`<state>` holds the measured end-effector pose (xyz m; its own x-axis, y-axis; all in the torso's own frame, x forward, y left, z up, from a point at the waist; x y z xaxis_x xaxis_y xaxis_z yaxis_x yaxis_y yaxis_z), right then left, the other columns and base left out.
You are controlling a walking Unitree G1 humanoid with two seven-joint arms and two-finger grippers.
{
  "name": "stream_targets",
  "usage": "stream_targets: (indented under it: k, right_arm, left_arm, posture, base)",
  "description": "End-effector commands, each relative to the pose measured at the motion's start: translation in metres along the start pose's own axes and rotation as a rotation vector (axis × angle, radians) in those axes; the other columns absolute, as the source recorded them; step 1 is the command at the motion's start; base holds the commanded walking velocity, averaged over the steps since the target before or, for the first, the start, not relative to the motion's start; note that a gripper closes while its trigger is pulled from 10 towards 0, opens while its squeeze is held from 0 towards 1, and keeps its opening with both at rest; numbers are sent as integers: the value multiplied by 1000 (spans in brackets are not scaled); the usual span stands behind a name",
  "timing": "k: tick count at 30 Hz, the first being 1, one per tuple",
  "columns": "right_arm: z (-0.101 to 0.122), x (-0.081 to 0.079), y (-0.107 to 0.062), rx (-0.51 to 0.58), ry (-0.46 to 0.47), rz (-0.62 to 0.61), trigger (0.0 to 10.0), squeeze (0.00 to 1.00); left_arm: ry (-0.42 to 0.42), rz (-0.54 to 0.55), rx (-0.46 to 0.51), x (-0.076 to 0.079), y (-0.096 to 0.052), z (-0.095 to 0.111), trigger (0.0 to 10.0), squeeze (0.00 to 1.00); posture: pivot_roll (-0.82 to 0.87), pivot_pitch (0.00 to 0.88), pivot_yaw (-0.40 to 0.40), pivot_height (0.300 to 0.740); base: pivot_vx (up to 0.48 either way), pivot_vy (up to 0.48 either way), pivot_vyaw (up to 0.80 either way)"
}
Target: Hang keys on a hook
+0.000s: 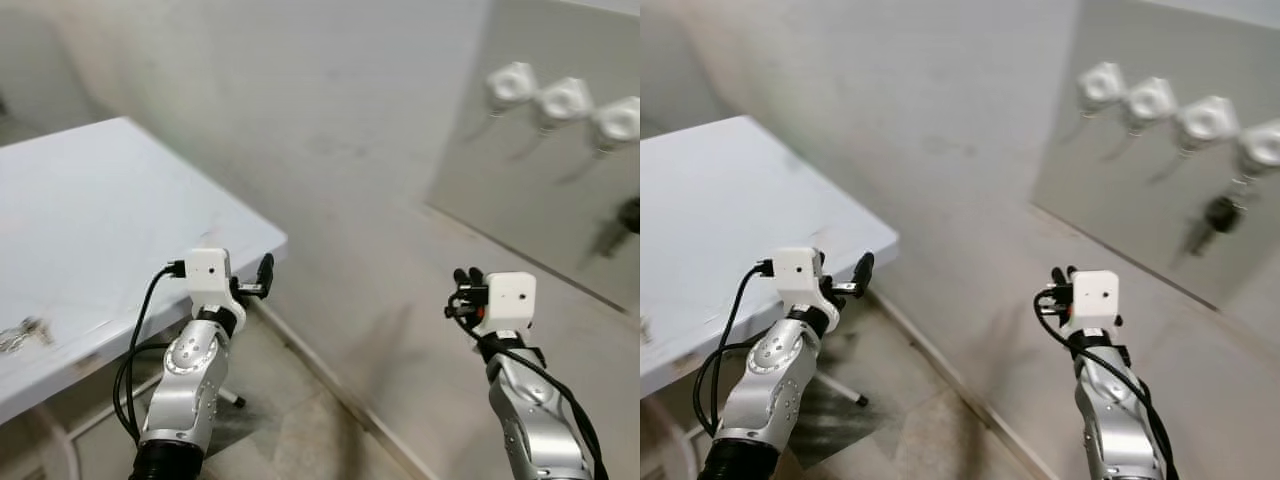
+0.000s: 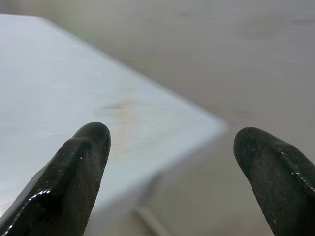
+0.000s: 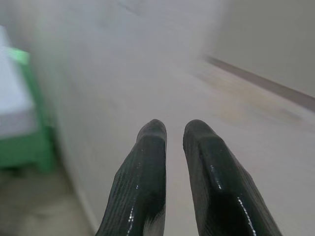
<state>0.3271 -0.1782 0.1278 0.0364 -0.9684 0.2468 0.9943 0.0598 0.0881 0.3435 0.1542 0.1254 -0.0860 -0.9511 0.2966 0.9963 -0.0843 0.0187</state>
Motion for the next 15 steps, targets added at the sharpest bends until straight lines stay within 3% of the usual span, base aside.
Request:
stream_targets:
  k: [1,15]
  right_arm:
    - [-3,9,-3,-15,-12,-15,10000,0]
    - [-2,13,-2,-7,-15,-18,10000,0]
  left_arm:
    - [-4,-18,16,8,1,3,10000,0]
    - [4,-36,25,9,1,4,10000,0]
  posture:
    - [25,47,-69,740]
    - [18,34,-68,740]
  base:
    - [0,0,800]
    - [0,0,800]
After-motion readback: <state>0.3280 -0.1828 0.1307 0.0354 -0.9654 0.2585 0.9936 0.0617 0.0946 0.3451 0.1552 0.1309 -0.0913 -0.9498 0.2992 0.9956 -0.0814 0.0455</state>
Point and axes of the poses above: a point about 5 cm out from each wrist's last joint towards the gripper, its own y axis pointing out of the wrist towards the gripper, its own z axis along the axis of the wrist's last joint, x = y × z, the point moved 2 cm from there along y, pointing out of the wrist towards the gripper, and after that the axes turned 10 degrees about -y, right-handed, at the moved point
